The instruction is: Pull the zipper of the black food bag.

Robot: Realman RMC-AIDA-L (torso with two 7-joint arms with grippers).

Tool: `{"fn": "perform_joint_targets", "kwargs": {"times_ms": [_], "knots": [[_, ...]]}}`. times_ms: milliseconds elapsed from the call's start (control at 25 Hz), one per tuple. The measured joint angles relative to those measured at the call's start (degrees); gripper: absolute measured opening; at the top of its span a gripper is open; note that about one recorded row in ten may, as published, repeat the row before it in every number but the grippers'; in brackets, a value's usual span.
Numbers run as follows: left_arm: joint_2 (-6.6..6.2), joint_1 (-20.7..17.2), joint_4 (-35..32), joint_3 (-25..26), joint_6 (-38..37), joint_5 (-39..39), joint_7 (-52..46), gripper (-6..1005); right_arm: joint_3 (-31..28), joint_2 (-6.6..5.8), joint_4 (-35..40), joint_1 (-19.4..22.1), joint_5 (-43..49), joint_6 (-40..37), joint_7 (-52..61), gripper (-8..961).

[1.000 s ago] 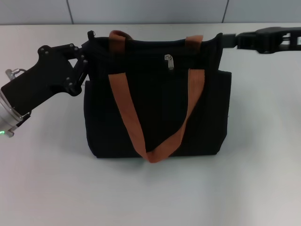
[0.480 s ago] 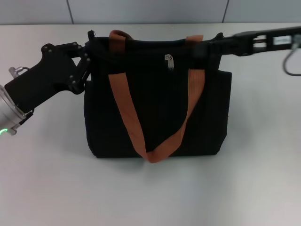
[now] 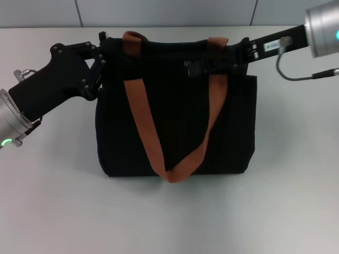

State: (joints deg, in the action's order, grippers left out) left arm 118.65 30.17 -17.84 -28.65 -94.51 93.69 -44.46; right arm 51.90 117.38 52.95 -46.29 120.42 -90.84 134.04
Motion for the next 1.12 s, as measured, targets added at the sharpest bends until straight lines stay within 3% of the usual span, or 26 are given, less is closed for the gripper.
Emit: {"fn": "perform_joint_targets", "kwargs": {"times_ms": [240, 480, 840, 1120], "knots": [[0.00, 0.3, 0.0, 0.0, -0.5, 0.0, 0.2, 110, 4.5, 0.59, 0.0, -1.5, 0.1, 3.1, 2.4, 361], [-0.01, 0.5, 0.0, 0.0, -0.7, 0.0, 0.5, 113, 5.1, 1.52, 0.9, -2.1, -0.2, 3.9, 3.9, 348], [0.00, 0.6, -0.1, 0.0, -0.8, 0.0, 0.6, 118, 4.8, 1.58, 1.2, -1.9, -0.6, 3.3, 4.7, 309], [0.00, 0.6, -0.1, 0.0, -0.9, -0.7, -0.1, 121, 3.8, 0.77, 5.9, -0.1, -1.4, 0.1, 8.0, 295]]}}
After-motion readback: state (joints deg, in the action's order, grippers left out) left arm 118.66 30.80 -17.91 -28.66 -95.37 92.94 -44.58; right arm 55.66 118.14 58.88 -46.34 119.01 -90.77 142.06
